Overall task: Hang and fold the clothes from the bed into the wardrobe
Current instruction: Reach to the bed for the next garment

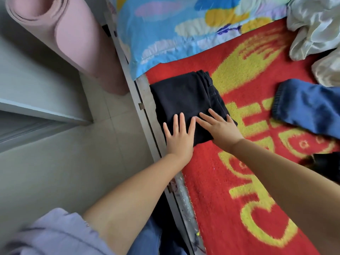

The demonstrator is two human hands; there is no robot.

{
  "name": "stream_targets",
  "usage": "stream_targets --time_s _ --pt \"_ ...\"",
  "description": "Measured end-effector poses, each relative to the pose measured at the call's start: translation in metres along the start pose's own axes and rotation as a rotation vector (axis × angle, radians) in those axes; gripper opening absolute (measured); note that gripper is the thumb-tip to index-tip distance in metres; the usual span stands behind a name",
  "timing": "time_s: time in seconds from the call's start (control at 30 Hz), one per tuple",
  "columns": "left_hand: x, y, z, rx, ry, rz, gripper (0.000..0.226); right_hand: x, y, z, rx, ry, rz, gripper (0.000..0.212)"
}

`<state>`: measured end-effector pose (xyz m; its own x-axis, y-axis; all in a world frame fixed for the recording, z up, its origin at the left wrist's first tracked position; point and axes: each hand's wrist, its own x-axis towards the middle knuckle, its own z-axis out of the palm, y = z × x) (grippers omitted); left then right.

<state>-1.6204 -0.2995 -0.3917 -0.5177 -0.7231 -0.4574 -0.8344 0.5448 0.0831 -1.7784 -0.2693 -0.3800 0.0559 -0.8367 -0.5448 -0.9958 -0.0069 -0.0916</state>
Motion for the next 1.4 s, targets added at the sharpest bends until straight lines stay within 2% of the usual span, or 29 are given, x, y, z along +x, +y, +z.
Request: stream_targets --time_s 0.17,0.3,0.4,0.5,0.67,0.8,1.17,1.3,1.4 --pt "-0.012 -0.013 -0.07 -0.173 0.045 -0.086 0.083 -0.008 -0.019 -0.091 0.019 0.0 0.019 0.071" --pt "-0.029 -0.046 -0.134 -0.37 0.164 -0.058 0.061 -0.018 -0.048 -0.169 -0.02 0.042 0.011 0.065" --pt "-0.057 -0.071 -0.17 -0.39 0.207 -0.032 0.054 -0.033 -0.084 -0.215 -0.111 0.033 -0.009 0.051" --pt "-0.099 -0.102 -0.186 -0.379 0.226 -0.082 0.052 -0.048 -0.132 -0.244 -0.221 0.037 -0.102 0.045" --pt "-0.18 -0.182 -0.196 -0.251 0.226 -0.165 0.054 -0.063 -0.24 -0.271 -0.303 0.068 -0.286 0.039" --pt "-0.247 -0.261 -0.198 -0.139 0.205 -0.2 0.057 -0.063 -0.335 -0.275 -0.325 0.079 -0.388 0.046" --pt "-0.427 -0.501 -0.183 -0.074 0.247 -0.434 0.051 -0.039 -0.634 -0.292 -0.34 0.15 -0.61 0.049" --pt "-0.467 -0.586 -0.185 -0.068 0.233 -0.454 0.054 -0.023 -0.724 -0.304 -0.302 0.149 -0.666 0.048" --pt "-0.473 -0.631 -0.185 -0.047 0.236 -0.468 0.054 -0.003 -0.763 -0.313 -0.298 0.151 -0.68 0.046"
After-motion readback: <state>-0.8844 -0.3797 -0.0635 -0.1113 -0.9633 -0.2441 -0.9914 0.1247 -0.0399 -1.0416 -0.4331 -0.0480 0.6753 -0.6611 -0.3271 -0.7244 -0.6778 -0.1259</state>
